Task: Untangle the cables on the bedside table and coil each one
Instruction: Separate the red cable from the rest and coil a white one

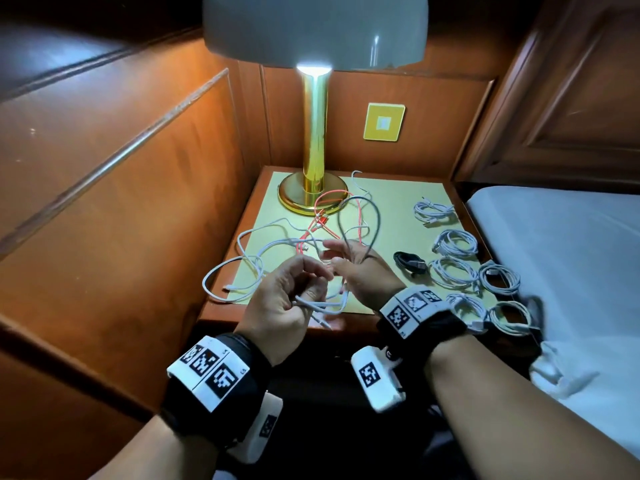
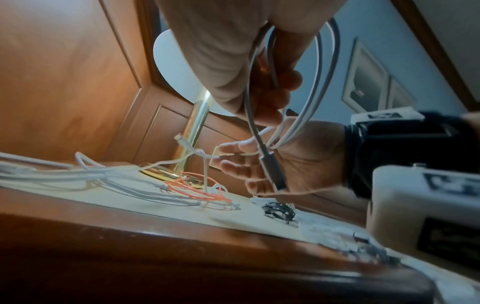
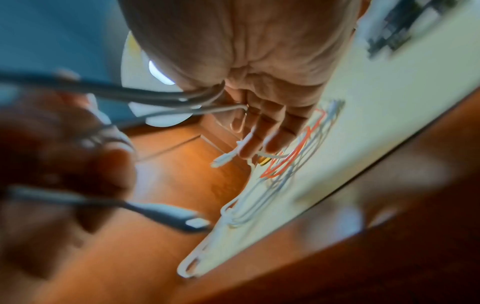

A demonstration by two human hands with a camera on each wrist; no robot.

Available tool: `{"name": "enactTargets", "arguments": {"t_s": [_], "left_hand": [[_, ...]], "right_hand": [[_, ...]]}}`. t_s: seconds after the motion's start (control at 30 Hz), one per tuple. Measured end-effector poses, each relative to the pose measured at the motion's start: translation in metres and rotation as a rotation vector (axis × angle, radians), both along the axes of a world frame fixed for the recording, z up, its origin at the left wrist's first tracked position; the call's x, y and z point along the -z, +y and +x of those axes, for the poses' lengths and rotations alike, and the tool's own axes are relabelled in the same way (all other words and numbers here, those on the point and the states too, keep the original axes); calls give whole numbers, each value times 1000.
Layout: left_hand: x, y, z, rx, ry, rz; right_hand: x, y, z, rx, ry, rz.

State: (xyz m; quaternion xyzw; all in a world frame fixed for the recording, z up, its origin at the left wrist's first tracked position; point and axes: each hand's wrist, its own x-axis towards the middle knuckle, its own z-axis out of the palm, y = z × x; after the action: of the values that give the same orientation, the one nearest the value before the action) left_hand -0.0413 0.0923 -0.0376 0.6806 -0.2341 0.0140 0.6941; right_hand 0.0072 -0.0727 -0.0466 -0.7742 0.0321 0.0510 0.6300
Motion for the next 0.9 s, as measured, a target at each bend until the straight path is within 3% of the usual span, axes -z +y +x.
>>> {"name": "enactTargets", "arguments": {"t_s": [0.03,0.1,0.3,0.47,0.63,0.8,0.9], "left_hand": [[2,1,-2,15,-12,42],[6,3,-6,36,-49,137],[10,15,-4,-60,-179,228],[14,31,-6,1,-227,347],[15,27,-9,50,-289,406],[18,29,-7,65,-223,452],[15,29,-7,67,-214,466]], "right_hand": [[0,2,2,-23,-85,-147],[2,7,4,-41,-170,-250],[-3,8,14,52,-363,-226],[-5,-2,8,4,-319,-385],[-8,-4,13,202,-363,-429],[-6,-3,9,60,-262,-595],[-5,-7,12,43,-296,-753]]}}
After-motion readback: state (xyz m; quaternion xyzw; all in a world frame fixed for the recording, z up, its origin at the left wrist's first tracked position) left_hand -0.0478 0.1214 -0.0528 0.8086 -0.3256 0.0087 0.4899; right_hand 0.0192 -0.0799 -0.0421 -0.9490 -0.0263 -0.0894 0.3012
